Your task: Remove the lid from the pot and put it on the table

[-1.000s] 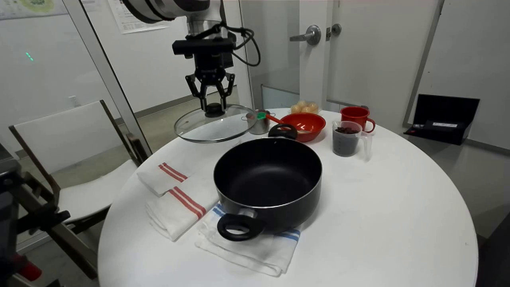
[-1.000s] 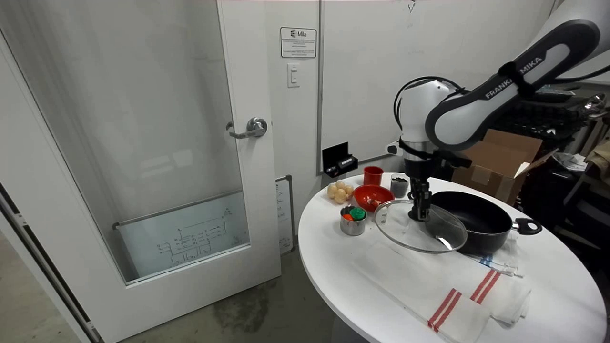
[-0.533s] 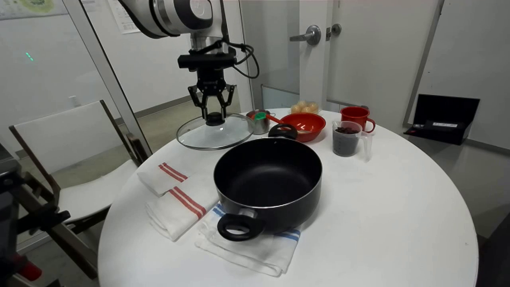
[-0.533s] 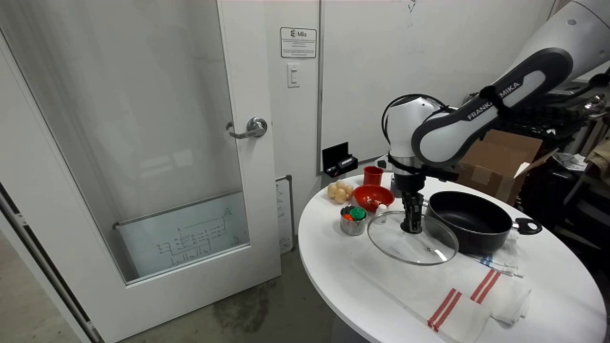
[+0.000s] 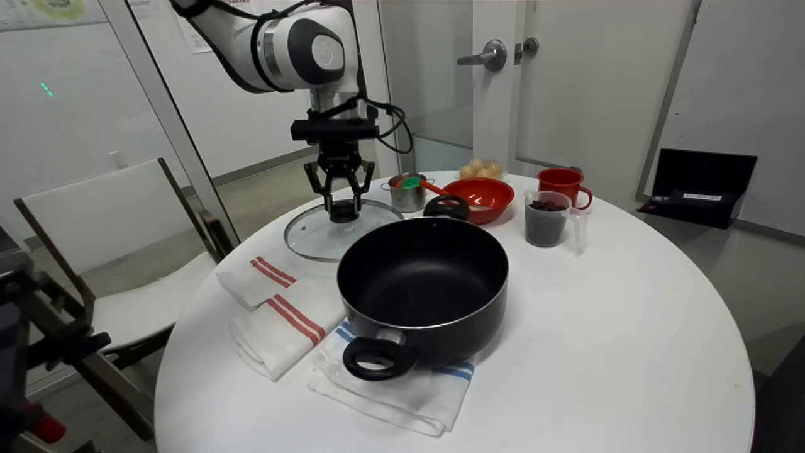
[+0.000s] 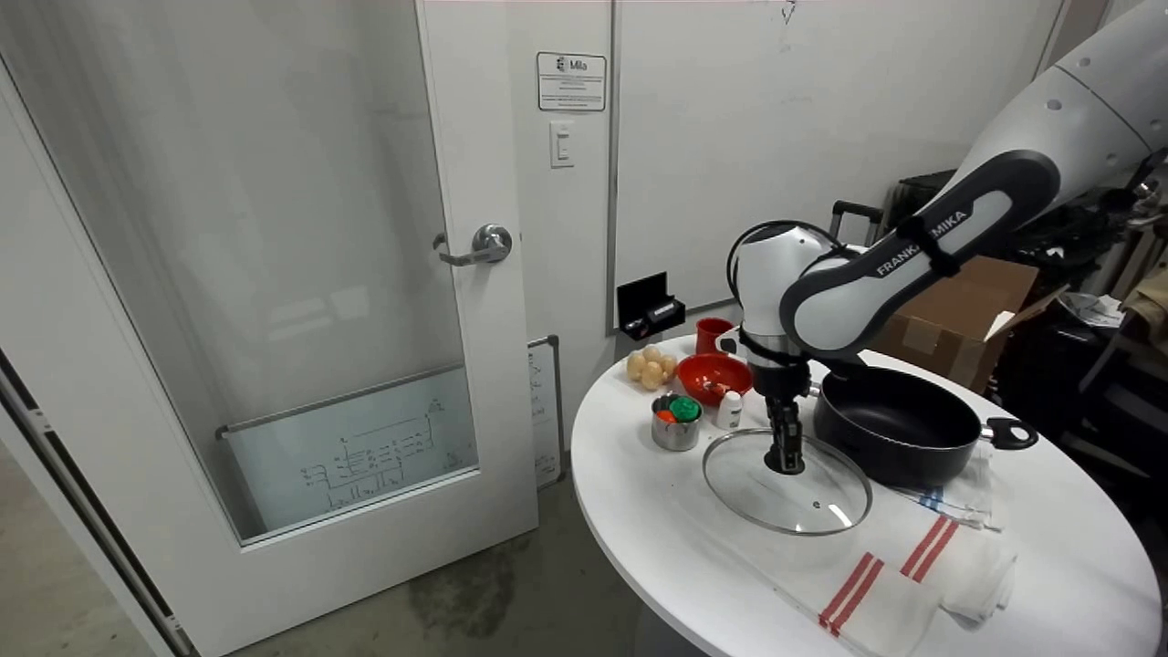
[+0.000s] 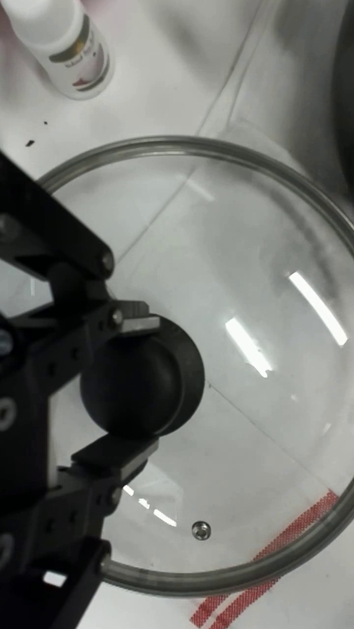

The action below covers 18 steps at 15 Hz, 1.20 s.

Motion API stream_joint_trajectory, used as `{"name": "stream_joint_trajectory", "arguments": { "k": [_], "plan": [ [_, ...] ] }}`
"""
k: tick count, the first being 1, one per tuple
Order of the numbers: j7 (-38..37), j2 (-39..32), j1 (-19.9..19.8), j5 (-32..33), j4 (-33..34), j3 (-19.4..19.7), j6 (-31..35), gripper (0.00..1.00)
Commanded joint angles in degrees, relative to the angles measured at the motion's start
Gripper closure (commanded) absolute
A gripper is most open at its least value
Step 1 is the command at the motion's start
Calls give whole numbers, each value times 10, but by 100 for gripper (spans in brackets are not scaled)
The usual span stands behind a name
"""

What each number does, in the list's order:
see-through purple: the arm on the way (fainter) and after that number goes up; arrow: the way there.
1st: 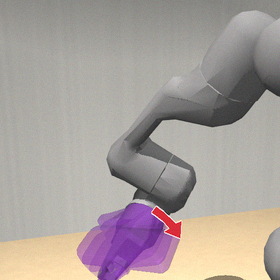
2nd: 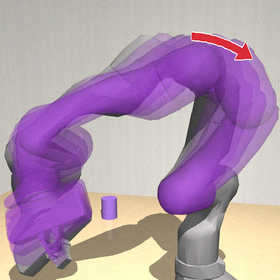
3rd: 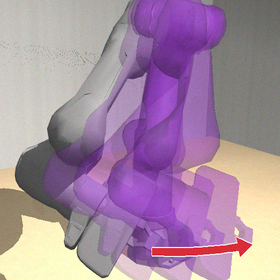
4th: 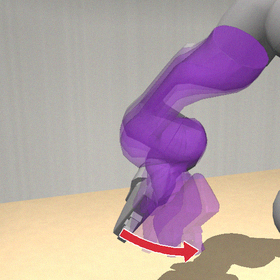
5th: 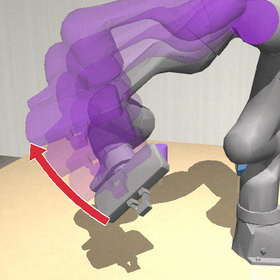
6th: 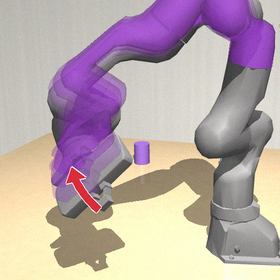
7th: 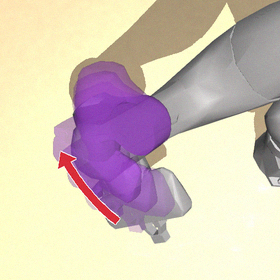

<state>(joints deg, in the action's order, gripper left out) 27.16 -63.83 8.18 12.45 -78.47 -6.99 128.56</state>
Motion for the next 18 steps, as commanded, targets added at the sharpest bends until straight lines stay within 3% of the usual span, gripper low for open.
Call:
{"name": "stream_joint_trajectory", "arguments": {
  "k": [1,9,10,11,14,18],
  "plan": [
    [-11,-22,1,7,19,1,15,74],
    [-28,-37,4,9,6,7,71,72],
    [-29,-35,3,9,4,7,72,24],
    [-29,-33,2,7,2,5,73,23],
    [-28,-19,-3,4,-13,0,86,3],
    [-28,8,-7,2,-38,-4,104,0]
  ]
}}
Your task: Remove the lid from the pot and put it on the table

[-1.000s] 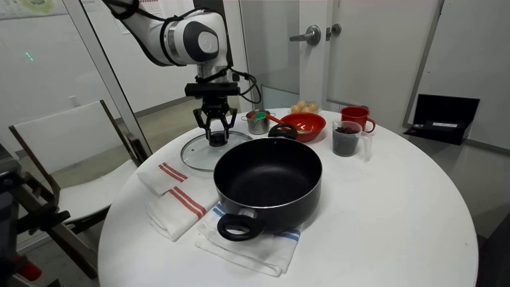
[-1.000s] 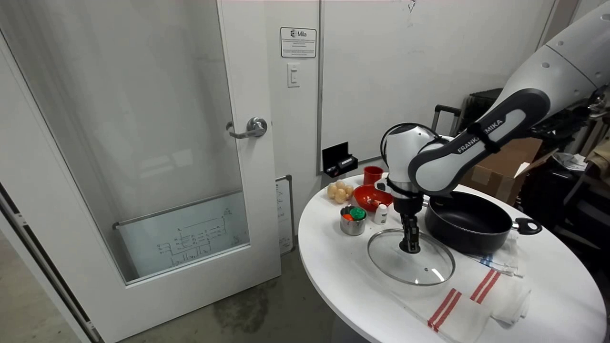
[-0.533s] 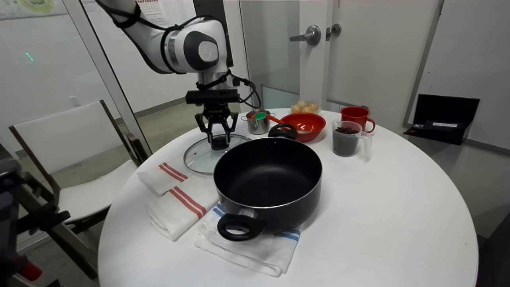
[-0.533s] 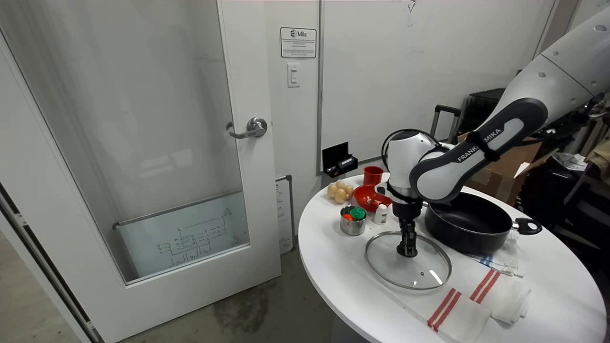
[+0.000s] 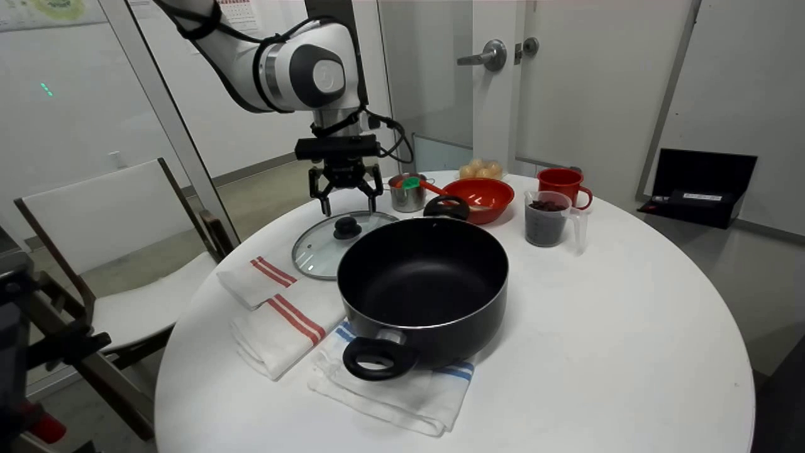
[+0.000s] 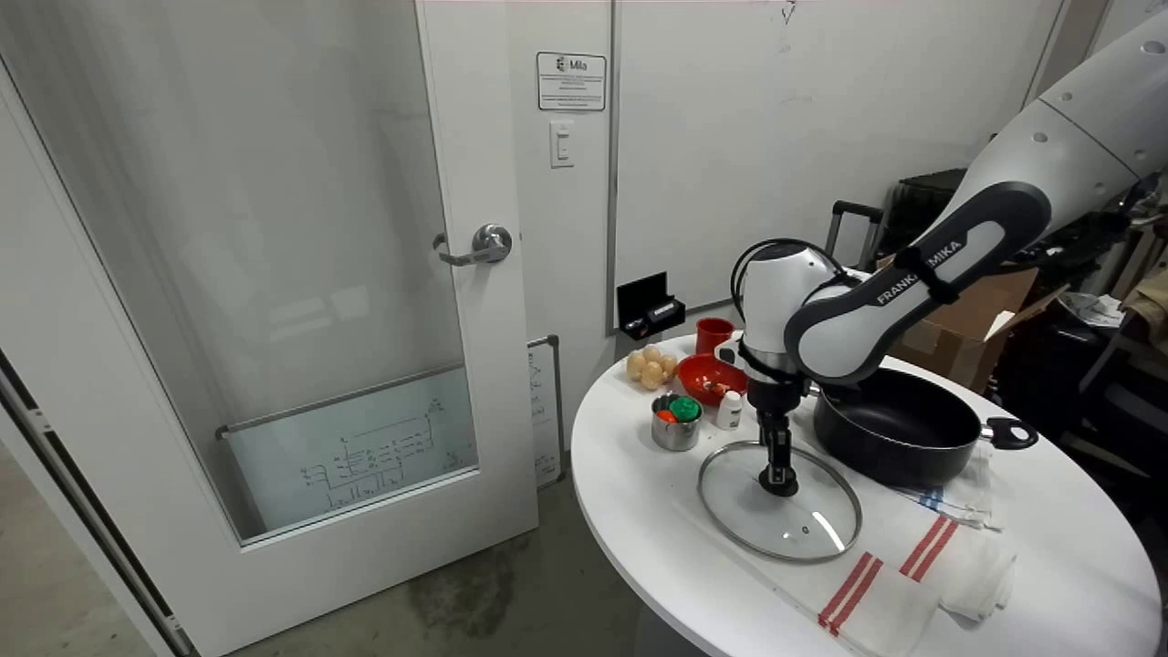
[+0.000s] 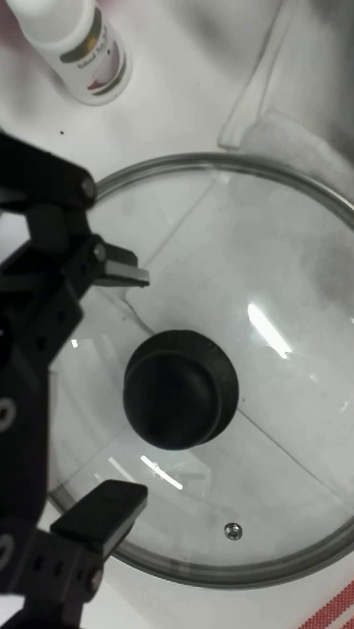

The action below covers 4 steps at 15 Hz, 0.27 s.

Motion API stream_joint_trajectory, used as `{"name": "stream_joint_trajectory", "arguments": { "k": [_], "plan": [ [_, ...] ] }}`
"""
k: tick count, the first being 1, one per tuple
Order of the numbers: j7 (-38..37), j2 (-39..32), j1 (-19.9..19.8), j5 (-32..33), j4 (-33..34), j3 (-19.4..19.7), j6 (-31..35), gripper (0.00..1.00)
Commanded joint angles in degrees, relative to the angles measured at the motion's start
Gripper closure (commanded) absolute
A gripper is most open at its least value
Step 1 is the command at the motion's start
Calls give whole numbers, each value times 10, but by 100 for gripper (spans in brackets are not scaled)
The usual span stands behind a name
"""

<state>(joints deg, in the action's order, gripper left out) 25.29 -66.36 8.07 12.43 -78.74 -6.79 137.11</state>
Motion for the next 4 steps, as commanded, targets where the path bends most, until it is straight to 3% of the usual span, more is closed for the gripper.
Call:
{"name": "stream_joint_trajectory", "arguments": {
  "k": [1,4],
  "plan": [
    [-10,42,-7,2,-43,-7,22,0],
    [-14,65,-8,2,-61,-6,28,0]
  ]
}}
